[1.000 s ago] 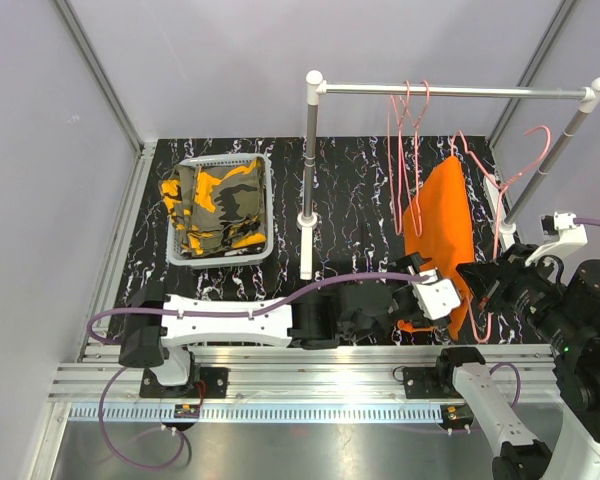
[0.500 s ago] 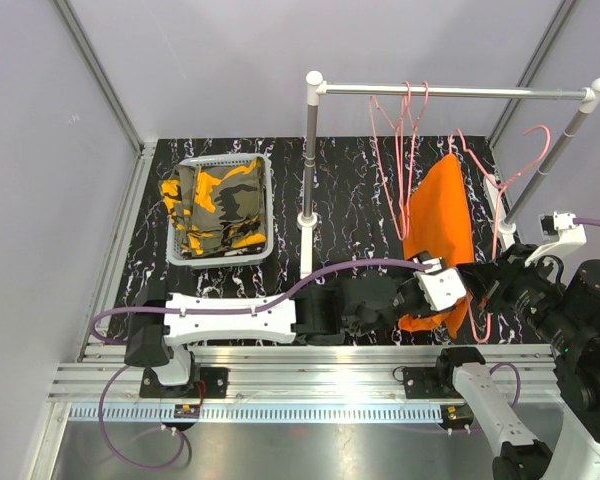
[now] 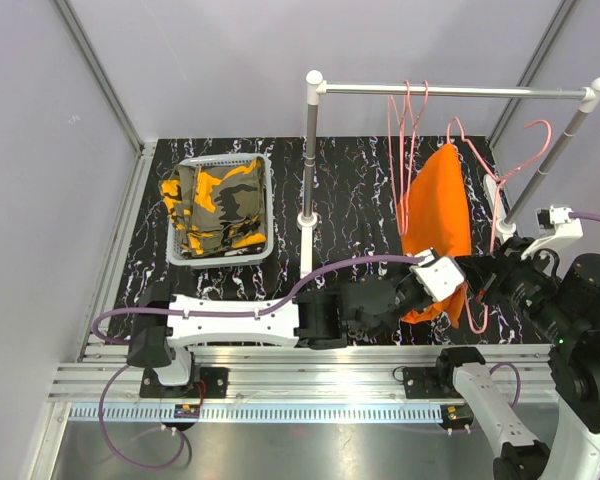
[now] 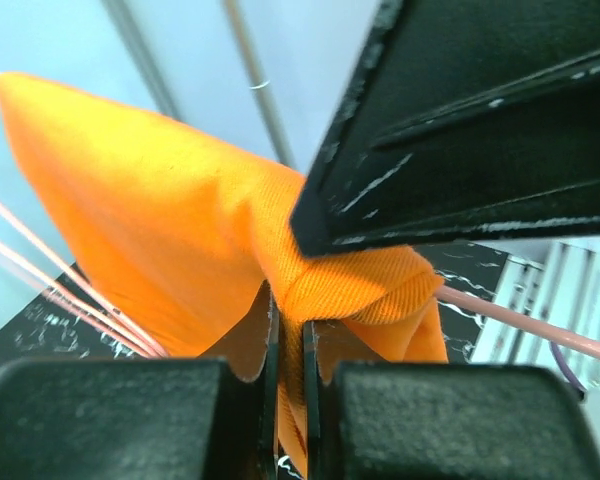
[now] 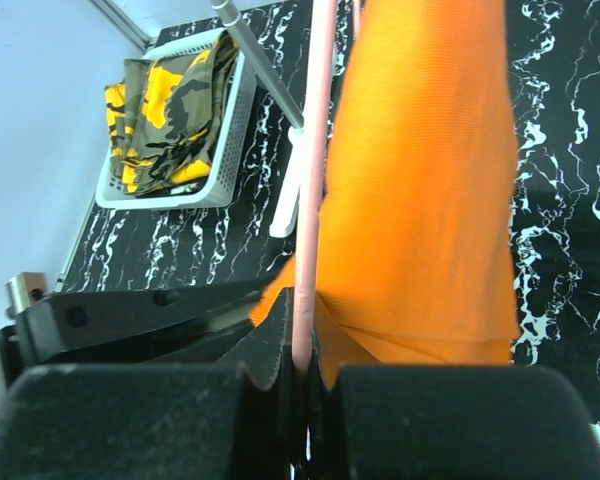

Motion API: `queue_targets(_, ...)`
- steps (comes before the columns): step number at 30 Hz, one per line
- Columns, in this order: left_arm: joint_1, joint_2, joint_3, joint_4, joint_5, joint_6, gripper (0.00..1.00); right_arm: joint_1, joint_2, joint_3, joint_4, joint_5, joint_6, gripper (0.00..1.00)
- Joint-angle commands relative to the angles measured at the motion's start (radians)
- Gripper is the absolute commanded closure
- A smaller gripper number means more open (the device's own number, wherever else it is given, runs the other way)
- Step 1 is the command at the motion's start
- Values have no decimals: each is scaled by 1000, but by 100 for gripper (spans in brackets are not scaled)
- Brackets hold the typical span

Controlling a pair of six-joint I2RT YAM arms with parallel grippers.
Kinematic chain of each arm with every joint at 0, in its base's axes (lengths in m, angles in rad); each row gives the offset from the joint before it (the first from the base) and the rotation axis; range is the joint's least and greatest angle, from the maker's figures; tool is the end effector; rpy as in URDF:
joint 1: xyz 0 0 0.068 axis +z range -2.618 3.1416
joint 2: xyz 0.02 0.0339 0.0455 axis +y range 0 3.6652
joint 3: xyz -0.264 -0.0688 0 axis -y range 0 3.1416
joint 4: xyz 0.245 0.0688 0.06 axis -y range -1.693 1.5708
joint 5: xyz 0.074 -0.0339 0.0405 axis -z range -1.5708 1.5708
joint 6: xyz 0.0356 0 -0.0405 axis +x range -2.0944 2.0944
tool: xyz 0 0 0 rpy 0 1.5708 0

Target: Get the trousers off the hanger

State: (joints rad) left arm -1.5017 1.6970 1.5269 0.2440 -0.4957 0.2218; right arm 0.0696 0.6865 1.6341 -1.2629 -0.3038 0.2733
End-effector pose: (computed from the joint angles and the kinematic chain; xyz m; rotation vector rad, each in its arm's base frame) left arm 0.0452 -0.4077 0.4008 0.8649 1.2759 -0.6544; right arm 0.0119 0.0115 0.4813 -0.0167 1.9044 0.5198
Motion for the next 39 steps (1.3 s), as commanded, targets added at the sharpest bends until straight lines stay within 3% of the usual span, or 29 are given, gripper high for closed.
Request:
queue_targets(1,0,-105,-17,274,-170,-12,100,12,-12,-23,152,74,-60,100)
queue_targets(10,0,-236,-51,405,-296,102,100,12,4,-135,181,80,-59,100)
queue_targets(21,0,-327,1,483,-314,258,100,12,-5,-175,186,55,-60,100)
queue_targets(39,-8,-539,35,439,-167,267,100,12,4,-197,194,-4,-65,100)
